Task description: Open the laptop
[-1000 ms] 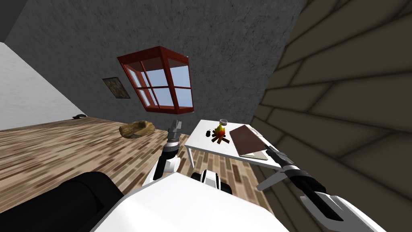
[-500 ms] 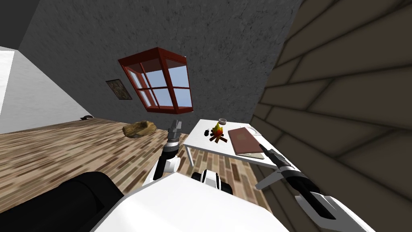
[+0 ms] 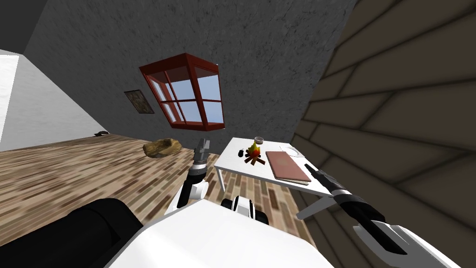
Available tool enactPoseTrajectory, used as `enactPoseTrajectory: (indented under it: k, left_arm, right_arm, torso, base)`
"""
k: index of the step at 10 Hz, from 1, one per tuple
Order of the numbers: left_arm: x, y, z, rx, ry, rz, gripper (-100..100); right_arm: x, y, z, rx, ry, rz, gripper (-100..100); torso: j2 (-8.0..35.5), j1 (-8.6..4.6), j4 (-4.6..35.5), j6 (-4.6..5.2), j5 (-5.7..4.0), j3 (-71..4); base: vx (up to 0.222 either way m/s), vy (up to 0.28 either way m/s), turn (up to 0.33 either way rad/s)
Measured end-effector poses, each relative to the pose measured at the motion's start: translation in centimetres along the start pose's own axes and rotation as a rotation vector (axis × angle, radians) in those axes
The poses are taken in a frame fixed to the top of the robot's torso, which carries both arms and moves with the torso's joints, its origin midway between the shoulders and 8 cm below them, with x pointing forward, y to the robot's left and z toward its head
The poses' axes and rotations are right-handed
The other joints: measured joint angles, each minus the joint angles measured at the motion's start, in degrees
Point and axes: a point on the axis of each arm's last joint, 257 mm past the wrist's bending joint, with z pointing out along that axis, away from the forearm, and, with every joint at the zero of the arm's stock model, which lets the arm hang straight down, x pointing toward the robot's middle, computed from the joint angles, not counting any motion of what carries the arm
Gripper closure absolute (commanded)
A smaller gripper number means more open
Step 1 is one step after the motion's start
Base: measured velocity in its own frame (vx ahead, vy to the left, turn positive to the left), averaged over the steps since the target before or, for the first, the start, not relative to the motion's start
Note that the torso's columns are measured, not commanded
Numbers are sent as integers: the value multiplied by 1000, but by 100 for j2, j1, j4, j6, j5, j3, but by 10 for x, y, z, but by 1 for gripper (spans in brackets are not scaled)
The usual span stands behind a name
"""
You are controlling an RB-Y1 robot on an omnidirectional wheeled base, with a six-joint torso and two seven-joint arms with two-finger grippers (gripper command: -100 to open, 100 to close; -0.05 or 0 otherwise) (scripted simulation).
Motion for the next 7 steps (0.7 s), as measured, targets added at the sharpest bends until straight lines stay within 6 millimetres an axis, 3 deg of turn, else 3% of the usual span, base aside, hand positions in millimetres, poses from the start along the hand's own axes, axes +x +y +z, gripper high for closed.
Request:
enactPoseTrajectory:
  k: [1, 2, 7]
  left_arm:
    - [0, 0, 0, 0, 0, 0, 0]
    - [0, 0, 0, 0, 0, 0, 0]
    - [0, 0, 0, 0, 0, 0, 0]
  right_arm:
    - [-6, -1, 0, 1, 0, 0, -100]
    - [-7, -1, -1, 3, -1, 2, 0]
    - [-7, -1, -1, 3, -1, 2, 0]
  torso:
    - [-1, 7, 0, 1, 2, -1]
    - [-3, 8, -1, 0, 2, -1]
    - [2, 11, 1, 0, 4, 1]
  base:
    - [-7, 8, 1]
    - [0, 0, 0]
    - [0, 0, 0]
